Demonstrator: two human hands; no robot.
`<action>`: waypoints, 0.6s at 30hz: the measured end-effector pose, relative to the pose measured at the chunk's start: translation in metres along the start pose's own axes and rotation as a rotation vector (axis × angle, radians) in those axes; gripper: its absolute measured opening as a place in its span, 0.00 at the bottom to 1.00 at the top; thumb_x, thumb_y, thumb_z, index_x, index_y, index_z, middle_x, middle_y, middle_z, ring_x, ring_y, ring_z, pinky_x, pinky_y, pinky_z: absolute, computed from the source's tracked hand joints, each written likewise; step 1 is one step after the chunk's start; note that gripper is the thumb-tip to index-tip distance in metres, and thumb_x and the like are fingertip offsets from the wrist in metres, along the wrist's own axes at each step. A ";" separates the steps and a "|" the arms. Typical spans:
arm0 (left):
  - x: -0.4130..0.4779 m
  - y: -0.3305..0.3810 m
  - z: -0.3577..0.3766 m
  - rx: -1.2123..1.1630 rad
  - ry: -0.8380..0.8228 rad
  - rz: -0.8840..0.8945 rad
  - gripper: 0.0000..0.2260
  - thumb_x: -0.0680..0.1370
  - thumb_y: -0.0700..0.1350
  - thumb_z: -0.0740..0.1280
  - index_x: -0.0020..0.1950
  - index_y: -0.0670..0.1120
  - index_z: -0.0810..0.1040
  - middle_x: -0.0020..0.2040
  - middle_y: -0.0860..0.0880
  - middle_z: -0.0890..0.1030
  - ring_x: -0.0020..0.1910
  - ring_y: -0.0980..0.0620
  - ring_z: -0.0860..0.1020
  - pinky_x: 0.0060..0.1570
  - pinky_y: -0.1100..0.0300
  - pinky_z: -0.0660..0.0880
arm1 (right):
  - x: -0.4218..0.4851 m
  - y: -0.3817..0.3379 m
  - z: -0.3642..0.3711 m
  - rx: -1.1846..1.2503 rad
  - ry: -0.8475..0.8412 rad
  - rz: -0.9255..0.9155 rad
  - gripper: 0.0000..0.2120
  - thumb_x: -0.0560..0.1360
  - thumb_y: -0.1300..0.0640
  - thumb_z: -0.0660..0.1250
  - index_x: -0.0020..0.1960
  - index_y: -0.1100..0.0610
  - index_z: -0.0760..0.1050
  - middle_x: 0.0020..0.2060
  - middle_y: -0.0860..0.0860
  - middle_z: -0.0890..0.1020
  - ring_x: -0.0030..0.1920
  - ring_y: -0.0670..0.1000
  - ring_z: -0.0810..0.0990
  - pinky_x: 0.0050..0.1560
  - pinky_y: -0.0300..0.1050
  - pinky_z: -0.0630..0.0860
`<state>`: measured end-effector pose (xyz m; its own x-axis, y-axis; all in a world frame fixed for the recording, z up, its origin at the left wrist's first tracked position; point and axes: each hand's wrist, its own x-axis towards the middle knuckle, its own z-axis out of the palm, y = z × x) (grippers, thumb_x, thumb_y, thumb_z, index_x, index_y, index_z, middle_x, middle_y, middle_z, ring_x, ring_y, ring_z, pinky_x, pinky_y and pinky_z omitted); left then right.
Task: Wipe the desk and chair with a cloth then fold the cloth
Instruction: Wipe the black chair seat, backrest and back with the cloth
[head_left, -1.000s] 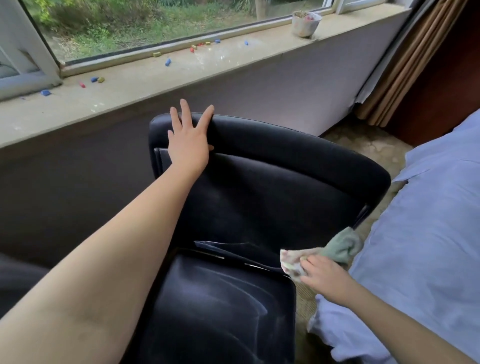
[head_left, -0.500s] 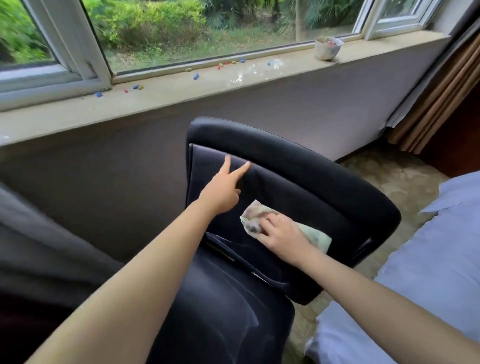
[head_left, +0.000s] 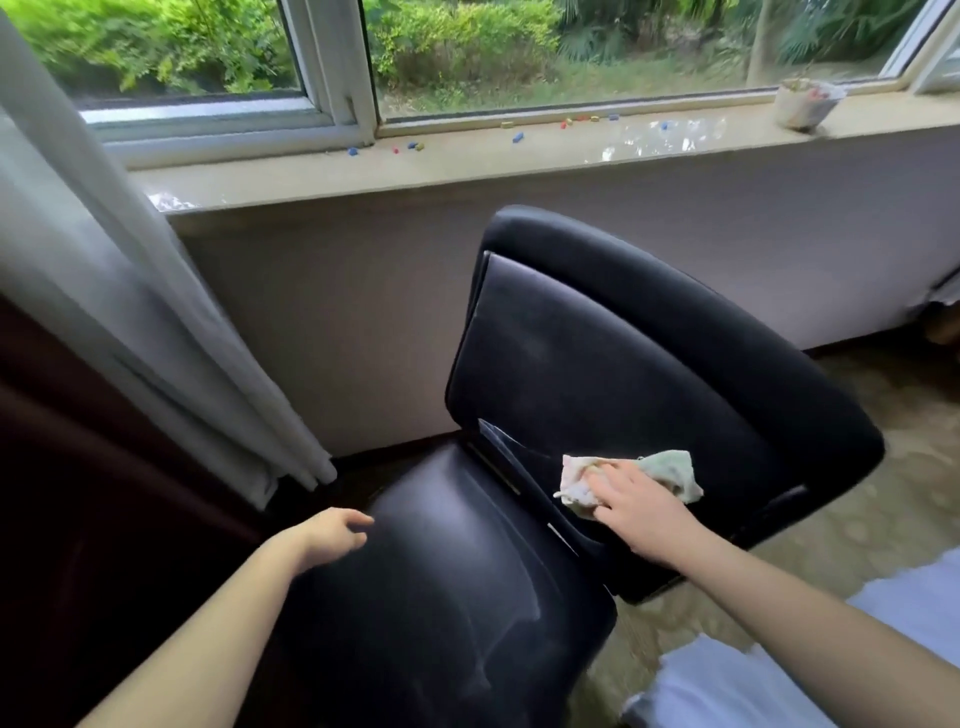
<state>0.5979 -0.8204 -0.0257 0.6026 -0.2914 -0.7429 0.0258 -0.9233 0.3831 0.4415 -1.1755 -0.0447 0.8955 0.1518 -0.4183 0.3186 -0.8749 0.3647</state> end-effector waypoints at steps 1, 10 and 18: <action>-0.006 -0.001 0.000 -0.020 0.015 -0.017 0.17 0.81 0.39 0.60 0.70 0.45 0.70 0.68 0.42 0.73 0.66 0.48 0.72 0.62 0.60 0.67 | -0.009 0.000 0.004 -0.054 0.027 -0.029 0.08 0.54 0.55 0.77 0.31 0.54 0.81 0.46 0.58 0.83 0.44 0.60 0.82 0.52 0.54 0.79; -0.003 -0.007 0.023 -0.166 0.043 -0.010 0.16 0.81 0.40 0.59 0.69 0.44 0.72 0.66 0.41 0.74 0.55 0.49 0.75 0.48 0.57 0.73 | -0.023 -0.010 0.025 -0.109 0.067 -0.270 0.17 0.66 0.57 0.53 0.28 0.50 0.79 0.33 0.49 0.79 0.34 0.52 0.79 0.38 0.42 0.76; 0.050 -0.011 0.065 -0.211 -0.059 0.031 0.16 0.81 0.40 0.59 0.68 0.45 0.72 0.65 0.46 0.75 0.66 0.46 0.71 0.64 0.54 0.67 | 0.124 0.017 -0.064 -0.051 0.216 -0.063 0.09 0.66 0.63 0.64 0.29 0.58 0.78 0.33 0.54 0.78 0.36 0.56 0.79 0.38 0.44 0.74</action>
<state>0.5762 -0.8408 -0.1027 0.5578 -0.3386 -0.7578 0.1780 -0.8430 0.5077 0.5777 -1.1419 -0.0368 0.9173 0.3054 -0.2555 0.3865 -0.8368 0.3877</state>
